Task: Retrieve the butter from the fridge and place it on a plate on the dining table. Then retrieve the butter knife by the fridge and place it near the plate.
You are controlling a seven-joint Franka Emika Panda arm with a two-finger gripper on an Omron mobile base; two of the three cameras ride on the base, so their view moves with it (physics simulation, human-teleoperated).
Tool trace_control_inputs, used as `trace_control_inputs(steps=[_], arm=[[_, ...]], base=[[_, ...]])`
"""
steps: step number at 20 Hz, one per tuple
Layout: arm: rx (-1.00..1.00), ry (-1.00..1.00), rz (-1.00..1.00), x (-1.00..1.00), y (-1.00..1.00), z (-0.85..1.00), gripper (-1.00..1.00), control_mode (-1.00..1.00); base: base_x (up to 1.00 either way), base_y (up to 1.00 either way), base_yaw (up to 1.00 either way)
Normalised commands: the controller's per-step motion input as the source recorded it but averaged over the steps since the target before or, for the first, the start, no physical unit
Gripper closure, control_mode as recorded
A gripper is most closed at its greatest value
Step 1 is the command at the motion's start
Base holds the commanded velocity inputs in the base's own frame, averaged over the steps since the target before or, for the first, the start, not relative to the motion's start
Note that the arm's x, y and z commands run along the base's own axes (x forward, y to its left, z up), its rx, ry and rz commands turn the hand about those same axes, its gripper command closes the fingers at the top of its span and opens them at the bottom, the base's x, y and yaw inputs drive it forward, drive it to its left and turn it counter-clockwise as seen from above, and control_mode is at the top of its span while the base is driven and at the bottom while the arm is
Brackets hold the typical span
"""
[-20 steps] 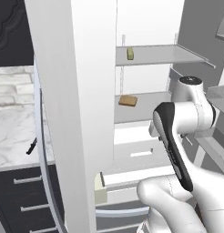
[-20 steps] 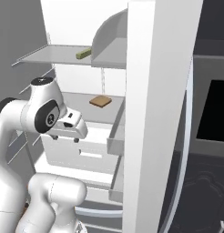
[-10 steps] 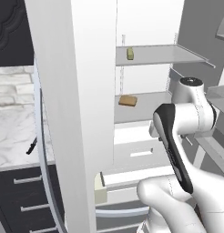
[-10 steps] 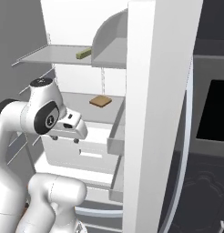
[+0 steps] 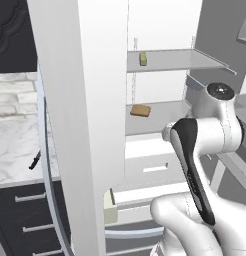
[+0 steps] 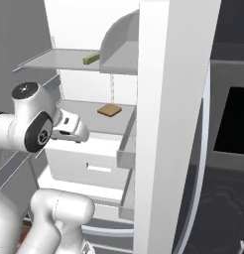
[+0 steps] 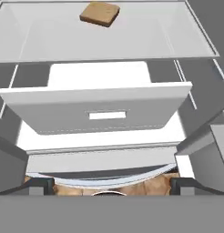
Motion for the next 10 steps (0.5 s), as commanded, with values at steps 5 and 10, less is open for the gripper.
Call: trace_control_inputs(steps=[5,10], arm=[[0.0,-0.3,0.0,0.19,0.12,0.81,-1.0,-1.0],[-0.07,-0.11,0.0,0.2,0.22,0.98,-1.0,-1.0]], base=[[0.0,0.0,0.0],[0.0,0.0,0.0]])
